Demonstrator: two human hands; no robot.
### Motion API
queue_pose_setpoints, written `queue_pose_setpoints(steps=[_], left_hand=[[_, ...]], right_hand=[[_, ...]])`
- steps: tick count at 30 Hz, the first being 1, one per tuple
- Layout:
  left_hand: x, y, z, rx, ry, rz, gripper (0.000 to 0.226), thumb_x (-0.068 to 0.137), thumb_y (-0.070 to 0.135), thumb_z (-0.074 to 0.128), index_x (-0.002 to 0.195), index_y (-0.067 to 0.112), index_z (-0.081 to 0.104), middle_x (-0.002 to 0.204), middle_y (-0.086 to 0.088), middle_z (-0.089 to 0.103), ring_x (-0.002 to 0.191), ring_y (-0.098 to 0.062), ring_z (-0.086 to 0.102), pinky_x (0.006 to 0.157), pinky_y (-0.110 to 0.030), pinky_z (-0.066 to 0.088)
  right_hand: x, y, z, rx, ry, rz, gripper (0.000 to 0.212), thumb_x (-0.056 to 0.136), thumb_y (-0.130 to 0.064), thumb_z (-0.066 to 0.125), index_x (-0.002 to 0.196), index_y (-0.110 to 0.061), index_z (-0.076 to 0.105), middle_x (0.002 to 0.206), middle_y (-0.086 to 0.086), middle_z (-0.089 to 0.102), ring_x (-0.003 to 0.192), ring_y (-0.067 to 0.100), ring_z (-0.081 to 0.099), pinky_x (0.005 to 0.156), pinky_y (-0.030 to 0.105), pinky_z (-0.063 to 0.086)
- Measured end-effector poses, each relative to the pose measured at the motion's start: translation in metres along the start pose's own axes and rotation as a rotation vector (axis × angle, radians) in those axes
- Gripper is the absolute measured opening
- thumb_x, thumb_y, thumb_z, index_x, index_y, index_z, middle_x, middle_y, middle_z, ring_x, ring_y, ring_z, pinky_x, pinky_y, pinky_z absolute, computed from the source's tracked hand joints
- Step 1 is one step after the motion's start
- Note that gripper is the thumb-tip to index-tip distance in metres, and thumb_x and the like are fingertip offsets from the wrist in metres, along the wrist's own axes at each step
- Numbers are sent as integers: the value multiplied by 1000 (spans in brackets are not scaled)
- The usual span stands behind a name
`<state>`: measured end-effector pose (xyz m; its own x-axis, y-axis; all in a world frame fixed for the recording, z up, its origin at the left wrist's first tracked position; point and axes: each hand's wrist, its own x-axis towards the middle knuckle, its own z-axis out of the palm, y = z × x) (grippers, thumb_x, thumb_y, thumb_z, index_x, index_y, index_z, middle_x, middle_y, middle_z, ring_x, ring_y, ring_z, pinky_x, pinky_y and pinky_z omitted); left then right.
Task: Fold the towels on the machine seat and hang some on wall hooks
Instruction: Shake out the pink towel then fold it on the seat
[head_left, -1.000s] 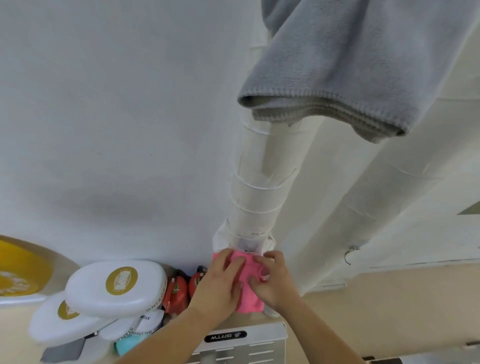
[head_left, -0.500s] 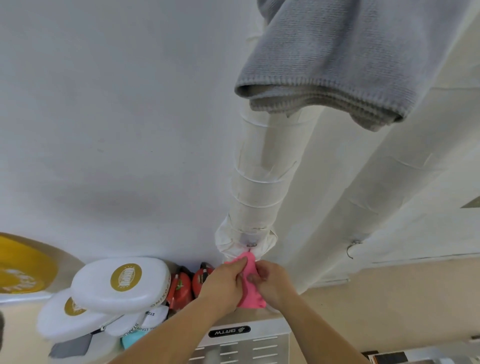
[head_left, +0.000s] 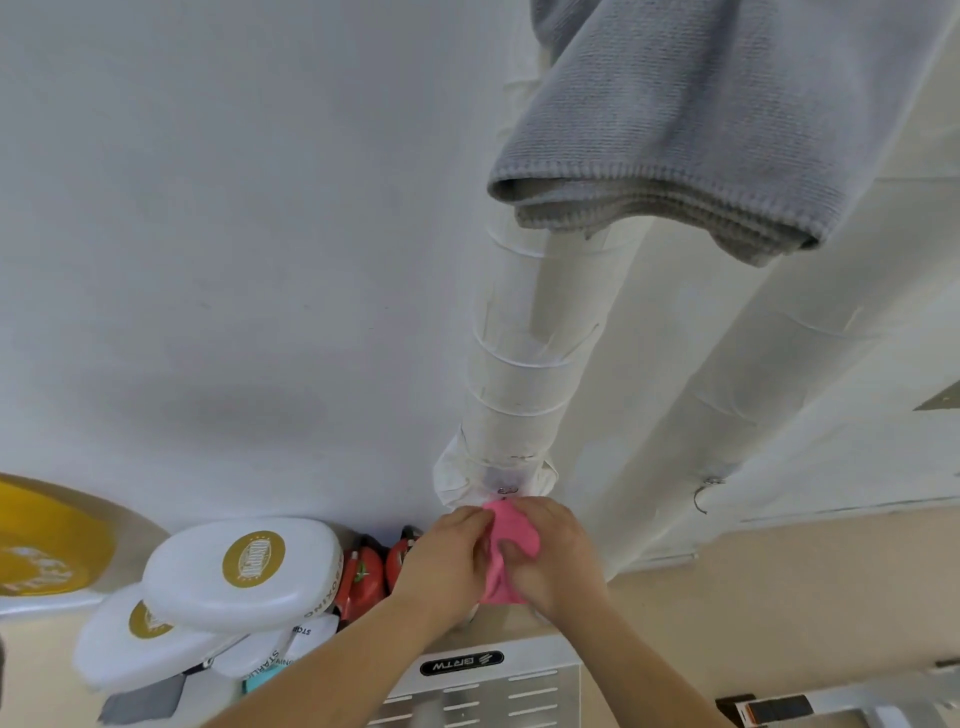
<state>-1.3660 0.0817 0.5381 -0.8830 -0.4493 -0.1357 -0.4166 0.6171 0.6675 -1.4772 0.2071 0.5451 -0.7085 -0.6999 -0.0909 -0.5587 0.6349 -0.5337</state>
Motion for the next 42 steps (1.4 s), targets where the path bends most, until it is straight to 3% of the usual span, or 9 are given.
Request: queue_pose_setpoints(steps=[3, 5, 11, 19, 25, 28, 30, 35, 42], left_hand=[[-1, 5, 2, -51, -52, -26, 43, 100, 37, 45, 138, 23, 60, 145, 2, 58, 133, -20, 55, 116, -34, 42], [-2, 5, 3, -6, -74, 7, 52, 102, 23, 47, 154, 25, 43, 156, 2, 47, 139, -19, 50, 115, -28, 40], [10, 2, 3, 32, -183, 20, 59, 102, 22, 48, 159, 29, 33, 140, 3, 53, 116, -15, 60, 94, -21, 46], [13, 3, -10, -87, -254, -59, 56, 101, 10, 50, 154, 26, 42, 151, 2, 51, 140, -21, 50, 117, -28, 37], [5, 4, -17, -184, -244, -157, 60, 97, 18, 57, 152, 35, 44, 146, 7, 58, 128, -12, 57, 109, -24, 46], [1, 2, -25, -157, -202, -135, 46, 95, 16, 50, 135, 36, 59, 112, 11, 68, 101, -9, 62, 75, -4, 43], [-1, 2, -33, -161, -180, -119, 37, 95, 14, 44, 119, 33, 66, 104, 10, 71, 92, -11, 67, 64, -5, 46], [-6, 1, -44, -164, -131, -121, 39, 95, 14, 47, 122, 31, 68, 120, 4, 73, 110, -16, 66, 99, -34, 53], [-17, 2, -50, -154, -53, -58, 35, 96, 11, 51, 119, 28, 71, 115, 12, 71, 106, -8, 65, 98, -23, 49]], right_hand=[[-2, -8, 5, 40, -20, 0, 49, 91, -27, 57, 139, -32, 62, 136, -9, 65, 125, 16, 58, 108, 31, 46], [-3, -10, 9, 84, -36, 42, 44, 92, -22, 56, 134, -33, 64, 128, -6, 67, 115, 19, 64, 98, 32, 51], [3, -11, 16, 162, -11, 122, 34, 93, -16, 59, 123, -26, 71, 114, -2, 72, 103, 20, 67, 92, 32, 52], [3, -11, 18, 458, 37, 292, 16, 90, -14, 71, 99, -26, 73, 81, -13, 75, 83, 2, 70, 76, 17, 48], [1, -6, 4, 591, -42, 311, 23, 91, -5, 69, 109, -18, 73, 100, -8, 77, 98, 3, 70, 95, 24, 56], [1, -11, -2, 496, -70, 288, 31, 91, -3, 64, 115, -22, 70, 107, -9, 71, 104, 9, 65, 90, 17, 49], [1, -15, -3, 468, -61, 291, 32, 91, -5, 61, 112, -28, 70, 107, -8, 72, 101, 9, 65, 82, 14, 47], [0, -18, -6, 405, -16, 281, 38, 92, -5, 59, 124, -22, 69, 119, -3, 68, 102, 12, 61, 79, 16, 45], [-10, -13, -16, 397, 126, 349, 30, 97, -15, 62, 126, -19, 67, 128, -4, 68, 122, 15, 59, 102, 25, 42]])
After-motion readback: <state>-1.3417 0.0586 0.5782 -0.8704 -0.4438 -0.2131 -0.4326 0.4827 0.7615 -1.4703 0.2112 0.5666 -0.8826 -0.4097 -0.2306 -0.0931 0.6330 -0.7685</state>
